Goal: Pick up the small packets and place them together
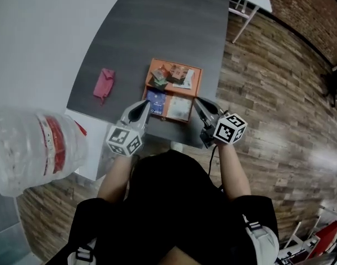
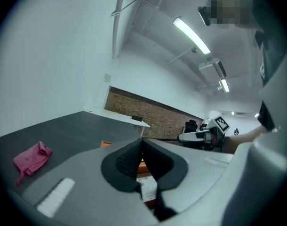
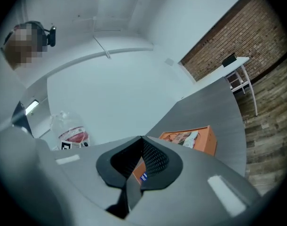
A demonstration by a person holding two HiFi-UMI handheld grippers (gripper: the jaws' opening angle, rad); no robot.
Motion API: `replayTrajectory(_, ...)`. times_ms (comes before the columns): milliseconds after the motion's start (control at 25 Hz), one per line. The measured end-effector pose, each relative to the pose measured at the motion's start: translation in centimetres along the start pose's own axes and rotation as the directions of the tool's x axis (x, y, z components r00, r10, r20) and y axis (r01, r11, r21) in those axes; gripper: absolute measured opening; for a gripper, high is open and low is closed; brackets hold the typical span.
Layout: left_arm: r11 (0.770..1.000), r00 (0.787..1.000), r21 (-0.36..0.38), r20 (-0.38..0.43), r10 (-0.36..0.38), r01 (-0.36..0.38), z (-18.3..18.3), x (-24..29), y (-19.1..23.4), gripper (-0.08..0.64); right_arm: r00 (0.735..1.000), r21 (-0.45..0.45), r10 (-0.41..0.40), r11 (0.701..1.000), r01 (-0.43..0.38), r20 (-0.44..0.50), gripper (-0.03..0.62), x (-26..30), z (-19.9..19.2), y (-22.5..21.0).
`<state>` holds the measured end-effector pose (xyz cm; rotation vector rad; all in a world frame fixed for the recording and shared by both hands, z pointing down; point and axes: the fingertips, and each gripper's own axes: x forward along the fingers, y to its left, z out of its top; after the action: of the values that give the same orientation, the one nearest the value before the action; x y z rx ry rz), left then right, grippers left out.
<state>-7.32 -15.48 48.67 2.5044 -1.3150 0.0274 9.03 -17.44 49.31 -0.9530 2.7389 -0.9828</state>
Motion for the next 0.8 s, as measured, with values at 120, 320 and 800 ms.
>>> replayTrajectory(120,1.0,1.0,0.007,-0.009,-0.022,0.022,0.0,-0.5,-0.3,-0.002,1.0,-0.034,-0.009,0.999,0.01,0.015,0.003,-0.2,0.4,0.9)
replayTrajectory(320,0.998,0.998,0.003,0.039,-0.056,0.056,1.8,-3.8,-1.3,-0.002,0.996,-0.088,-0.035,0.995,0.043,0.087,0.003,0.1,1.2,3.8)
replayTrajectory(800,0.989,0.986,0.035,0.086,-0.146,0.143,0.7,-10.5,-3.2,-0.002,0.968,-0.178,-0.199,0.958,0.225,0.154,0.003,-6.1,-2.6,11.1)
